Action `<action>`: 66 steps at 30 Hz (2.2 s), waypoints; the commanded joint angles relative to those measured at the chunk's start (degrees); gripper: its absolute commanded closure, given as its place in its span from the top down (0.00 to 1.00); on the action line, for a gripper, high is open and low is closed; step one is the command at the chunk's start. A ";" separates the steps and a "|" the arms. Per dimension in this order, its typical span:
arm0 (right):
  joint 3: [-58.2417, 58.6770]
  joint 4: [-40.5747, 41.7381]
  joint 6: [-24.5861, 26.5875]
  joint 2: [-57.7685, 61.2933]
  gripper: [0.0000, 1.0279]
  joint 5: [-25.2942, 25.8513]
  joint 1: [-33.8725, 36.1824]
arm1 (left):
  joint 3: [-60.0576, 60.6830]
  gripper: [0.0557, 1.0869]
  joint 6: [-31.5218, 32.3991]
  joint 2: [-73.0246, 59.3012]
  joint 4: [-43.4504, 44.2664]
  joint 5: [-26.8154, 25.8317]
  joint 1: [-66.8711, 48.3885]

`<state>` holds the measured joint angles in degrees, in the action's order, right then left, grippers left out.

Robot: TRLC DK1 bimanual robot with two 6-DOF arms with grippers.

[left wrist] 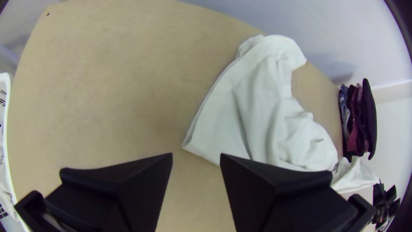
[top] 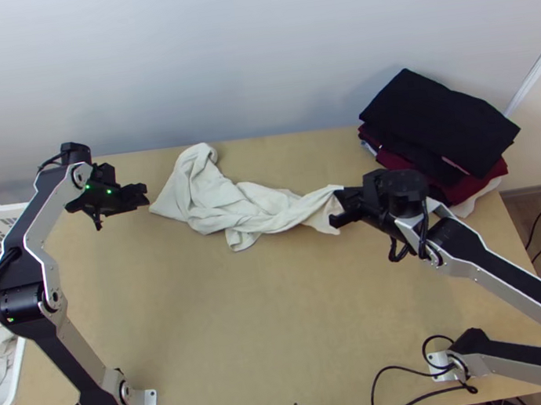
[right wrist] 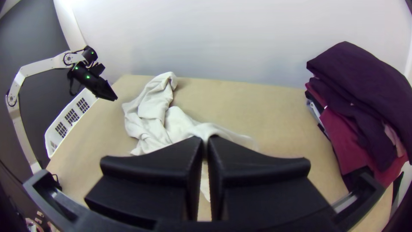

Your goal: Fold the t-shirt

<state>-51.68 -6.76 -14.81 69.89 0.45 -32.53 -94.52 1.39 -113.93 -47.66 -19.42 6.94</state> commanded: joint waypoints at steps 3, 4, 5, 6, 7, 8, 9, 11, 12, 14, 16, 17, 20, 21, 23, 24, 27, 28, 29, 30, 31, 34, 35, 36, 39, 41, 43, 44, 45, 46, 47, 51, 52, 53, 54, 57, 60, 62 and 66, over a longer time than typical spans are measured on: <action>-1.67 -0.09 -1.01 0.86 0.03 0.08 -0.42 | 2.32 0.56 -1.30 1.25 1.60 0.26 -0.70; -1.58 -0.18 -1.01 0.86 0.03 0.08 -0.42 | 2.59 0.56 -1.30 1.17 1.87 0.35 -0.88; -1.67 -0.35 -1.01 0.86 0.03 -0.01 -0.42 | 2.85 0.56 -1.30 0.99 2.22 0.44 -1.05; -1.49 -0.35 -1.01 0.78 0.03 0.08 -0.42 | 3.03 0.56 -1.30 0.81 2.66 0.44 -1.14; -1.49 -0.44 -1.01 0.78 0.03 0.08 -0.42 | 3.11 0.56 -1.30 0.55 2.75 0.52 -1.31; -1.41 -0.53 -1.01 0.78 0.03 0.08 -0.42 | 3.11 0.56 -1.30 0.37 2.83 0.52 -1.40; -1.41 -0.62 -1.01 0.78 0.03 0.08 -0.42 | 3.11 0.56 -1.30 0.02 3.01 0.61 -1.49; -1.32 -0.62 -1.01 0.69 0.03 0.08 -0.42 | 3.11 0.56 -1.30 -0.42 3.27 0.70 -1.67; -1.32 -0.62 -1.10 0.69 0.03 0.08 -0.34 | 3.11 0.56 -1.30 -0.68 3.54 0.79 -1.75; -1.23 -0.62 -1.10 0.51 0.03 0.08 -0.34 | 3.11 0.56 -1.30 -1.12 3.89 1.23 -2.11; -1.14 -0.62 -1.10 0.51 0.03 0.08 -0.25 | 2.94 0.56 -1.30 -1.65 4.24 1.40 -2.28; -1.05 -0.62 -1.10 0.51 0.03 0.08 -0.16 | 2.76 0.56 -1.30 -1.91 4.24 1.49 -2.37; -1.05 -0.62 -1.10 0.42 0.03 0.08 -0.07 | 2.50 0.56 -1.65 -2.61 4.42 1.75 -2.55; -0.97 -0.62 -1.10 0.42 0.03 0.08 0.01 | 2.32 0.56 -1.65 -2.97 4.42 1.84 -2.55; -0.88 -0.62 -1.10 0.42 0.03 0.08 0.10 | 2.06 0.56 -1.65 -3.49 4.59 1.93 -2.63; -0.79 -0.62 -1.10 0.42 0.03 0.08 0.10 | 1.97 0.56 -1.65 -3.76 4.68 1.93 -2.63; -0.70 -0.62 -1.01 0.34 0.03 0.08 0.19 | 1.80 0.56 -1.74 -4.37 4.86 2.02 -2.72; -0.61 -0.62 -1.01 0.34 0.03 0.08 0.19 | 1.71 0.56 -1.65 -4.64 4.94 2.02 -2.72; -0.61 -0.62 -1.01 0.34 0.03 0.08 0.19 | 1.71 0.56 -1.74 -4.81 5.03 2.02 -2.72; -0.61 -0.62 -1.10 0.34 0.03 0.08 0.19 | 1.71 0.56 -1.74 -4.99 5.12 2.02 -2.81; -0.61 -0.62 -1.10 0.42 0.03 0.08 0.19 | 1.71 0.56 -1.74 -5.16 5.21 2.02 -2.90; -0.70 -0.62 -1.10 0.42 0.03 0.08 0.19 | 1.80 0.55 -1.65 -5.51 5.47 2.02 -3.16; -0.79 -0.62 -1.01 0.51 0.03 0.08 0.19 | 1.97 0.50 -1.74 -5.60 5.65 2.02 -3.25; -0.79 -0.71 -1.01 0.42 0.03 0.08 0.19 | 2.50 0.41 -1.65 -5.51 6.53 2.02 -3.42; -1.05 -1.23 -1.10 0.51 0.03 0.08 0.28 | 4.70 0.11 -1.21 -4.46 9.60 2.02 -3.86; -1.23 -1.76 -1.10 0.60 0.03 0.08 0.28 | 6.37 0.04 -0.77 -3.23 11.98 2.02 -4.04; -1.41 -2.38 -1.72 0.51 0.03 0.08 0.63 | 6.28 0.04 0.11 -2.53 12.15 1.93 -4.13; -1.58 -2.99 -1.98 0.42 0.03 0.08 0.89 | 5.84 0.04 1.07 -1.91 12.15 1.93 -4.04; -1.84 -3.61 -2.07 0.34 0.03 0.08 1.24 | 5.22 0.04 1.95 -1.21 12.15 2.02 -3.86; -2.02 -4.13 -2.51 0.34 0.03 0.08 1.77 | 4.61 0.04 3.01 -0.15 12.15 2.02 -3.69; -2.46 -5.10 -3.12 0.25 0.03 0.08 2.56 | 3.73 0.04 4.41 0.90 12.15 2.02 -3.42; -3.95 -6.86 -3.47 0.25 0.03 -0.01 5.20 | -0.05 0.04 9.33 5.74 11.71 2.02 -2.46; -4.22 -6.95 -3.56 0.25 0.03 0.08 5.90 | -0.84 0.04 10.48 7.05 11.62 2.02 -2.28; -4.66 -7.30 -3.56 0.25 0.03 0.08 6.69 | -1.54 0.04 11.53 8.55 11.27 2.02 -2.28; -5.27 -7.74 -3.74 0.25 0.03 0.08 7.31 | -2.07 0.04 12.15 9.95 11.18 2.02 -2.19; -6.59 -8.62 -4.26 0.07 0.03 0.08 9.07 | -4.01 0.04 13.99 13.21 9.87 2.02 -1.49; -7.91 -8.62 -4.26 -0.72 0.03 0.52 10.83 | -6.38 0.04 16.37 15.58 8.20 2.02 -0.52; -9.40 -8.62 -4.09 -1.51 0.03 0.96 11.53 | -7.52 0.04 17.60 16.99 7.49 2.02 0.18; -12.22 -6.51 -1.01 -3.27 0.03 3.42 10.91 | -9.72 0.04 19.09 19.71 6.70 2.02 0.71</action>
<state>-60.25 -15.35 -17.41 69.08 2.63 -21.52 -101.89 18.13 -96.62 -40.10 -17.52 7.03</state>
